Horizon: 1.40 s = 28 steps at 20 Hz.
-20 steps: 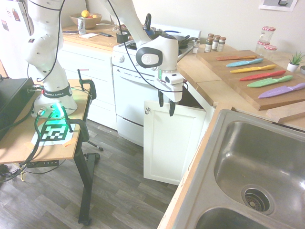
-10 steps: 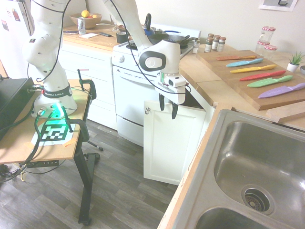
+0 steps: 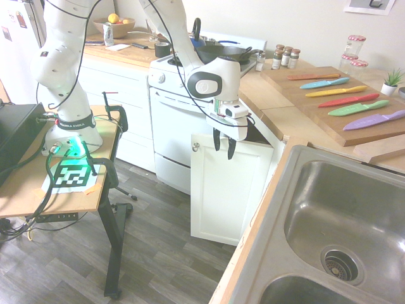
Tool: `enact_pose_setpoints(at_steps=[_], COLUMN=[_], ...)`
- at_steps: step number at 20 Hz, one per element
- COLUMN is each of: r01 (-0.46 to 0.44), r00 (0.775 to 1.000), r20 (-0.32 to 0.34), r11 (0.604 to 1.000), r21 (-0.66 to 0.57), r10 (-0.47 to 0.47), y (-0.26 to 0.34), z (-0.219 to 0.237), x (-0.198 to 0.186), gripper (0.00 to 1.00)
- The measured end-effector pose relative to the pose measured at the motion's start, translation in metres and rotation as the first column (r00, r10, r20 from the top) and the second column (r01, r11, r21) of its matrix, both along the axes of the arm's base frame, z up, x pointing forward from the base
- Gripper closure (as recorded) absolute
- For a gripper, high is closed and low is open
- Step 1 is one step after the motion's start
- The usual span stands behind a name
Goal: Close the cabinet
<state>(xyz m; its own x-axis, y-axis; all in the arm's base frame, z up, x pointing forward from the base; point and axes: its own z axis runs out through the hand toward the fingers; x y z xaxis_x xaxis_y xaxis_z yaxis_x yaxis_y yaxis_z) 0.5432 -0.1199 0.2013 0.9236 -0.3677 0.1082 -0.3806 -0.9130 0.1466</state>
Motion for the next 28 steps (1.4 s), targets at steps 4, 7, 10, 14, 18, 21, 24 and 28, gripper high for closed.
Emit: enact_pose_setpoints(at_steps=[4, 7, 10, 14, 18, 21, 24, 28], r01=[-0.005, -0.008, -0.012, -0.020, -0.043, -0.053, -0.061, -0.063], r00=[1.000, 1.000, 1.000, 1.000, 0.999, 0.998, 0.997, 0.996], r20=[0.002, 0.003, 0.000, -0.008, -0.023, -0.032, -0.045, -0.061], r11=[1.000, 1.000, 1.000, 1.000, 0.999, 0.998, 0.996, 0.994], r21=[-0.001, -0.001, -0.001, 0.002, 0.014, 0.030, 0.057, 0.090], r10=[0.005, 0.008, 0.012, 0.020, 0.043, 0.054, 0.064, 0.068], y=[0.001, 0.002, 0.002, 0.003, 0.010, 0.016, 0.023, 0.028], z=[0.001, 0.002, 0.002, 0.002, 0.001, 0.000, -0.003, -0.019], x=[0.001, 0.001, 0.001, 0.002, 0.003, 0.003, 0.007, 0.013], gripper=[1.00, 1.00, 1.00, 1.00, 1.00, 1.00, 1.00, 1.00])
